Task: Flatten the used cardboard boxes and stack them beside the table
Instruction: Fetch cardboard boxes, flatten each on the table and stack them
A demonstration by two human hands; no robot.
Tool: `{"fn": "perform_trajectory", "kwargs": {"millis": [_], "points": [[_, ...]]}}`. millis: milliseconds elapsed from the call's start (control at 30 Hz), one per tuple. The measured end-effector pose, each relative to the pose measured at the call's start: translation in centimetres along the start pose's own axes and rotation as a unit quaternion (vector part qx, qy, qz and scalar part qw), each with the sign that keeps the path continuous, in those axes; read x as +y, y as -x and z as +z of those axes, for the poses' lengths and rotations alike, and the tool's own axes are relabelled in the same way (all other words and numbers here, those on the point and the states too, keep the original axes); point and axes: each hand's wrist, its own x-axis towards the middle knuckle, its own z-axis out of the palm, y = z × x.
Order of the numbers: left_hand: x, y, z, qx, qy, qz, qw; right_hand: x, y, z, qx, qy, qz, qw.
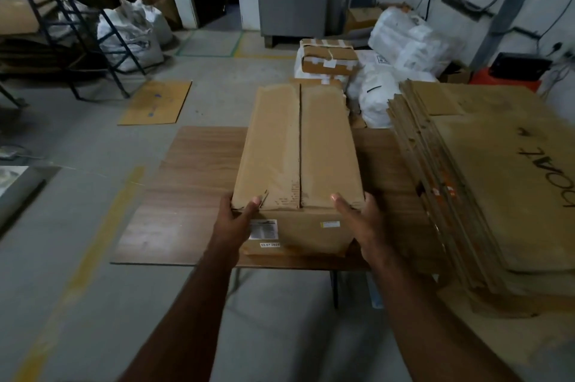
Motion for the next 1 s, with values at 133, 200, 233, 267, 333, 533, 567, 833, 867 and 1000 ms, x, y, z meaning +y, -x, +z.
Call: {"fn": "perform_trajectory", "kwargs": {"millis": [133, 200, 233, 267, 333, 533, 567, 833, 867, 1000], "points": [[0.8, 0.4, -0.5, -0.031, 0.037, -0.032, 0.998, -1.1, 1.4, -1.1, 0.046, 0.03, -0.029, 0.998], [0.3, 0.3, -1.6, -0.049, 0.047, -0.059, 0.996, -2.6, 2.5, -1.4, 0.089, 0.1, -0.077, 0.988], [0.0, 0.2, -2.1, -0.052, 0.06, -0.075, 0.994, -3.5, 3.2, -1.1, 0.115, 0.151, -0.112, 0.976], [-0.3, 0.2, -2.6, -0.052, 0.075, -0.094, 0.991, -4.2, 3.9, -0.4, 0.14, 0.201, -0.151, 0.958], [-1.0, 0.0, -3.5, -0.041, 0.1, -0.121, 0.987, -5.7, 5.7, 1.9, 0.166, 0.269, -0.203, 0.927], [-0.3, -1.0, -5.4, 0.038, 0.054, -0.017, 0.998, -8.5, 8.7, 8.5, 0.171, 0.391, -0.277, 0.861], [0.2, -1.3, -5.7, 0.029, 0.05, -0.002, 0.998, -9.1, 9.0, 9.4, 0.167, 0.411, -0.283, 0.85], [0.1, -3.4, -8.6, -0.11, -0.115, 0.041, 0.986, -11.2, 10.1, 16.1, 0.146, 0.536, -0.329, 0.764], [0.1, -3.3, -8.7, -0.109, -0.117, 0.04, 0.986, -11.5, 10.3, 17.0, 0.139, 0.55, -0.332, 0.753], [-0.7, -2.3, -8.7, -0.098, -0.139, 0.067, 0.983, -11.1, 10.2, 20.8, 0.075, 0.643, -0.304, 0.699]]}}
